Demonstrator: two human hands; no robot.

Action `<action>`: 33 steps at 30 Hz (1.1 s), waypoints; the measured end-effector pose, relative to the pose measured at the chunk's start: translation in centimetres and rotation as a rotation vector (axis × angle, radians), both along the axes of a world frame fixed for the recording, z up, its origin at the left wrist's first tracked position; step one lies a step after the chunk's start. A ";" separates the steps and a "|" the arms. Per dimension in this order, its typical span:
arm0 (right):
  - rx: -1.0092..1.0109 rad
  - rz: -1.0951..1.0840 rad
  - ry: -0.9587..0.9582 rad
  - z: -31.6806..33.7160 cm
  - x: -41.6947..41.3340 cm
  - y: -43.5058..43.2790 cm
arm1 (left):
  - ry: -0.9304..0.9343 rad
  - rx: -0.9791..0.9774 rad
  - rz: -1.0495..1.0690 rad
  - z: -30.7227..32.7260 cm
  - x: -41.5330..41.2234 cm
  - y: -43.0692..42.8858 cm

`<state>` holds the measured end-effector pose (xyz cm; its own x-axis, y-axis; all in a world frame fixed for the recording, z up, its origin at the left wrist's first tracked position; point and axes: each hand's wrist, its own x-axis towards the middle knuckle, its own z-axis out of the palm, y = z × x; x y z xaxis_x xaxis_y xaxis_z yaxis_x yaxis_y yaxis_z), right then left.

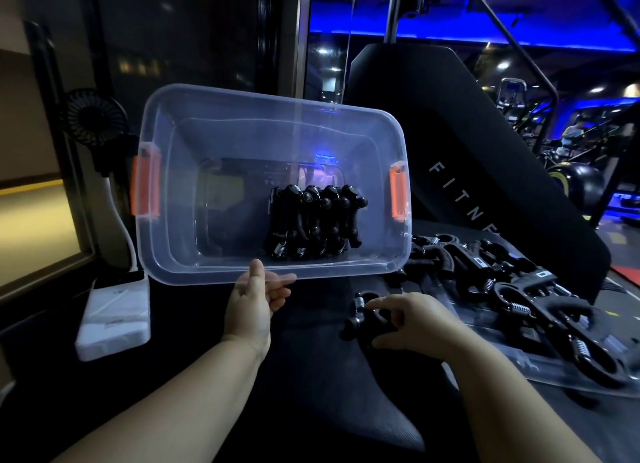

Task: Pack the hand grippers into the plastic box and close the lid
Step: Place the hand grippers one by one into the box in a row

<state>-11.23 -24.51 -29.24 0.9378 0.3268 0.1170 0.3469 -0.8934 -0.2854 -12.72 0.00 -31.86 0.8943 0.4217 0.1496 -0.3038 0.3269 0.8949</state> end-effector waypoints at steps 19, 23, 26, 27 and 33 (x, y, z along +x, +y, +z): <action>-0.077 0.045 -0.122 -0.8 -1.5 3.8 | 0.008 0.007 -0.014 0.1 -0.2 0.0; 0.061 0.152 -0.128 -0.2 -1.9 3.6 | 0.016 0.004 -0.018 0.1 -0.2 0.1; 0.250 0.214 -0.167 0.4 -2.2 3.4 | 0.017 0.000 -0.015 0.2 -0.2 0.1; 0.312 0.230 -0.173 0.5 -2.3 3.4 | 0.016 0.000 -0.012 0.2 -0.2 0.1; 0.495 0.374 -0.223 0.6 -2.9 3.8 | 0.023 0.000 -0.014 0.4 -0.3 0.0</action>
